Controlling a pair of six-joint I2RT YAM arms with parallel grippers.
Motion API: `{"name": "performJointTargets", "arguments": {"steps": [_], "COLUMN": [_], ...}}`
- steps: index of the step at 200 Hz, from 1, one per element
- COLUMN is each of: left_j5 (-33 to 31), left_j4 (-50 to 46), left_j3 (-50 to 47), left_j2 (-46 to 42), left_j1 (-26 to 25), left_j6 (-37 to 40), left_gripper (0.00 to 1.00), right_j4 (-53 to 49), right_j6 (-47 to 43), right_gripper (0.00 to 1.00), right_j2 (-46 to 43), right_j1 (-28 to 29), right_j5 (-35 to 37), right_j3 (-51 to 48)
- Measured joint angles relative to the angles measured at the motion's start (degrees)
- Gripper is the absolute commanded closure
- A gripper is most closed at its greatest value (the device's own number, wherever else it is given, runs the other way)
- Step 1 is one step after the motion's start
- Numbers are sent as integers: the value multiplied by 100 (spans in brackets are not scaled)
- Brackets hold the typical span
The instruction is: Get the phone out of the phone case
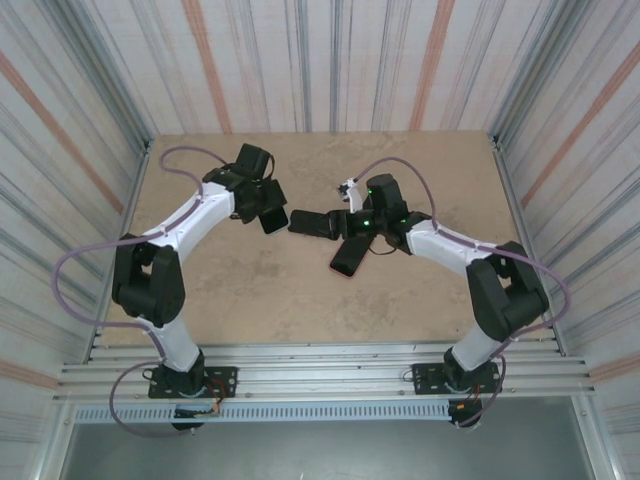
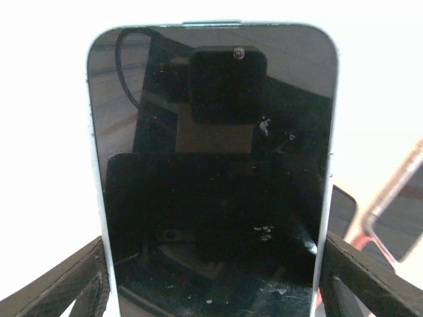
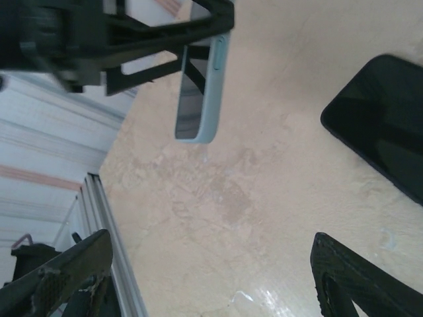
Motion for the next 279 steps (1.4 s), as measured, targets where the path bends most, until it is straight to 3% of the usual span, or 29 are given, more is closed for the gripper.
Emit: {"name": "performJointTargets", "arguments": {"steps": [56,100,149,185,199,216,247,279], "left_j5": [105,116,142,144,164,166,393,922], "left_j4": [98,96,103,125,175,236,393,883], "left_j3": [0,0,0,0,0,0,-42,-490], "left_j2": [-118,-212,-400,-459,-468,-483,-616,-979], "left_j1": [-361,-474,-511,-511,-505,-505,-393,90], "left_j6": [308,385,385,391,402,444,531,573], "left_gripper": [32,32,31,29,20,2,1,1], "right_j4": [503,831,1255,1554,1652,1692,1585,1644], "right_j6": [560,896,1325,1587,1714,1786,1821,1998], "right_gripper": [36,51,69,90,91,92,92,92], "right_j2": [518,809,1043,1086,1102,1102,1106,1058], "right_j1": [258,299,407,487,479,472,459,330], "right_j5": [133,262,260,173,98,131,153,118], "right_j3": [282,535,645,675,675,680,680,623]}}
